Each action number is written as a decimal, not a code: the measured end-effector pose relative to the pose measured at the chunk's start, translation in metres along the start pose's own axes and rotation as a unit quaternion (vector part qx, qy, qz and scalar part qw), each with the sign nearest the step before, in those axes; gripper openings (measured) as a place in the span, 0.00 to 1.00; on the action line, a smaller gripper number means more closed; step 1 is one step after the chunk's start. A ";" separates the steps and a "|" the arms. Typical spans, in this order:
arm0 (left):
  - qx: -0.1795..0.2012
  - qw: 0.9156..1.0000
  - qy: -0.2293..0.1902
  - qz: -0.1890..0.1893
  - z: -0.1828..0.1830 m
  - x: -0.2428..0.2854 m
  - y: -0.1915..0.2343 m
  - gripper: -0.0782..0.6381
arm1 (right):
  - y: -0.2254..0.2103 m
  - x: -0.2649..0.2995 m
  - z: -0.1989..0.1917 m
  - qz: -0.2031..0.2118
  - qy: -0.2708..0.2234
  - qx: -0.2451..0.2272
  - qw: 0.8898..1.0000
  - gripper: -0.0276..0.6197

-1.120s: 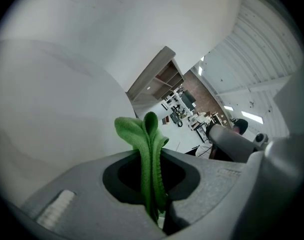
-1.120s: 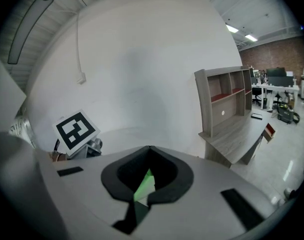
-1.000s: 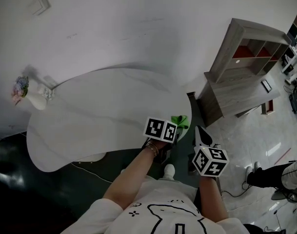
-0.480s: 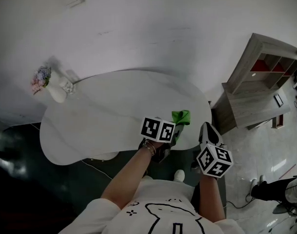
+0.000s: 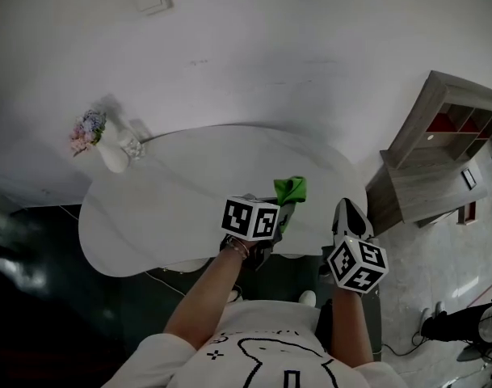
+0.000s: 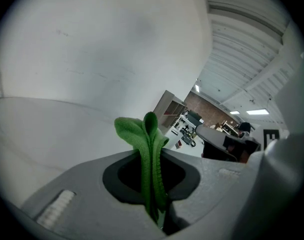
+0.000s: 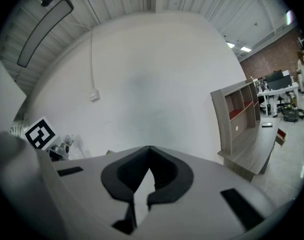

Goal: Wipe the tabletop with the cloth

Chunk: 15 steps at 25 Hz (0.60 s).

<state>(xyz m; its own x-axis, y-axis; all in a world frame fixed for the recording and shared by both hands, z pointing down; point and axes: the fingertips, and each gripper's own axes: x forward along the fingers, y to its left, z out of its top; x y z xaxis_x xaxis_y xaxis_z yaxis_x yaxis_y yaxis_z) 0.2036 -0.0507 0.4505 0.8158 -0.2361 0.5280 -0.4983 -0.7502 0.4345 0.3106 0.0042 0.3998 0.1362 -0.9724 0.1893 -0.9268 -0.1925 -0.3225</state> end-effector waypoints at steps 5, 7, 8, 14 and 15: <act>0.007 0.999 -0.041 0.029 0.014 -0.039 0.026 0.18 | 0.033 0.006 0.014 0.011 -0.019 -0.036 0.999 0.04; 0.012 0.998 -0.055 0.035 0.020 -0.057 0.036 0.18 | 0.049 0.008 0.019 0.019 -0.024 -0.051 0.998 0.04; 0.015 0.997 -0.062 0.038 0.023 -0.067 0.041 0.18 | 0.057 0.009 0.021 0.024 -0.026 -0.058 0.998 0.04; 0.024 0.992 -0.105 0.069 0.039 -0.126 0.081 0.18 | 0.109 0.019 0.028 0.053 -0.034 -0.094 0.994 0.04; 0.024 0.990 -0.114 0.074 0.043 -0.136 0.088 0.18 | 0.117 0.022 0.030 0.057 -0.038 -0.099 0.993 0.04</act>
<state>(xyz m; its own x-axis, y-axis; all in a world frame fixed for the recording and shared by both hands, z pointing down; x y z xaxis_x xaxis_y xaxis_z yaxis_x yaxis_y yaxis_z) 0.0610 -0.1111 0.3860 0.7825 -0.4746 0.4030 -0.6073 -0.7246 0.3258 0.2161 -0.0433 0.3382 0.0452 -0.9949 0.0896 -0.9874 -0.0581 -0.1471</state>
